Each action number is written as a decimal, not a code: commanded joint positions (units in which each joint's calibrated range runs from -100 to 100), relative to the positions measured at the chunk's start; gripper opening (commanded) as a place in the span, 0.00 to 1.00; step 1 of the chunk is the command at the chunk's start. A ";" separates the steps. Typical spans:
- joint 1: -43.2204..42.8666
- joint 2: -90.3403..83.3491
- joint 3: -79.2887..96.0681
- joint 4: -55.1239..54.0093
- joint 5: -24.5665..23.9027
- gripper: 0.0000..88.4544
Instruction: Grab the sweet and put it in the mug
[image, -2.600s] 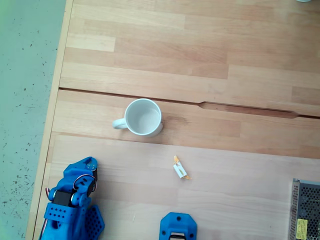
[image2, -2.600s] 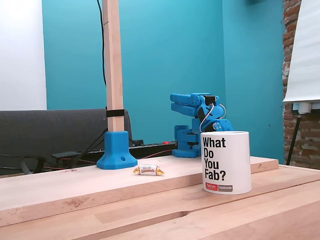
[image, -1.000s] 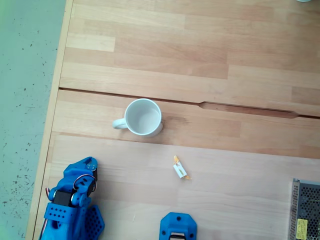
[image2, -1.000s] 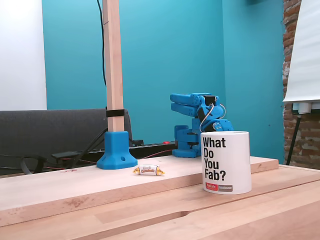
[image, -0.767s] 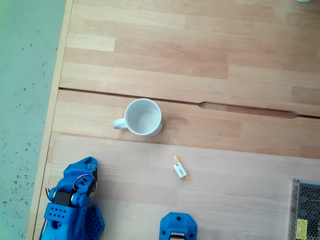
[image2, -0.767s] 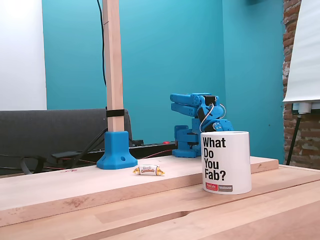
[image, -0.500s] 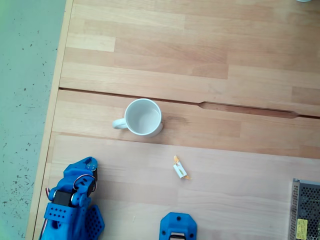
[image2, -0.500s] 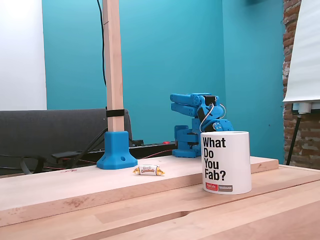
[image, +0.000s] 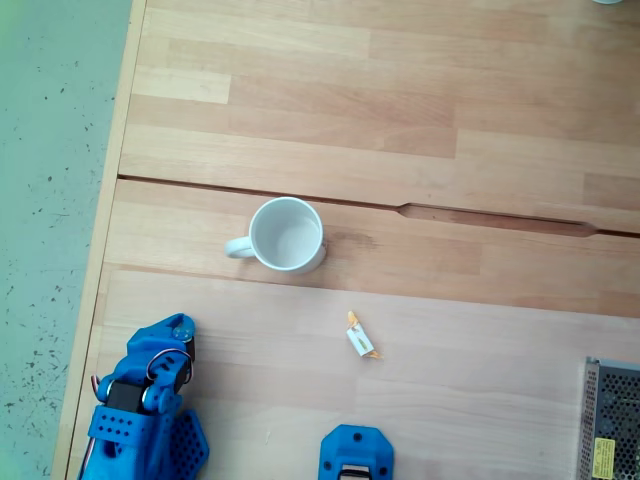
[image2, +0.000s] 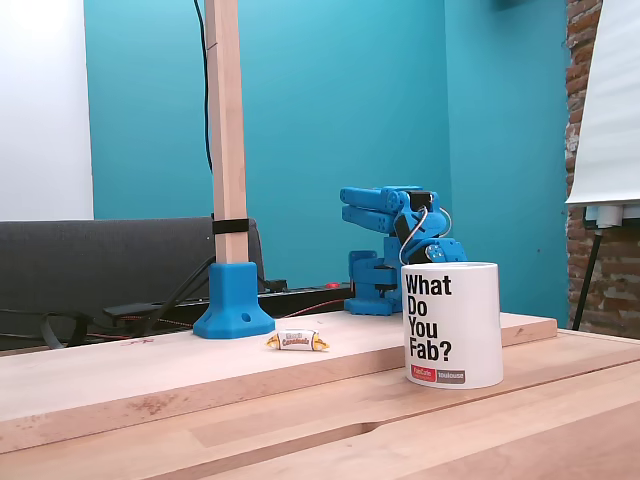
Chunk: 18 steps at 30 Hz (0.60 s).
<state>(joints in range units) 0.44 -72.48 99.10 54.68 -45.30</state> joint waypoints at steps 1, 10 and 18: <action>0.28 0.62 0.90 0.24 0.00 0.00; -0.37 0.62 0.90 0.24 0.00 0.00; -0.59 0.53 -10.97 1.21 0.00 0.00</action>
<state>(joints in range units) 0.22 -72.39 95.88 55.74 -45.30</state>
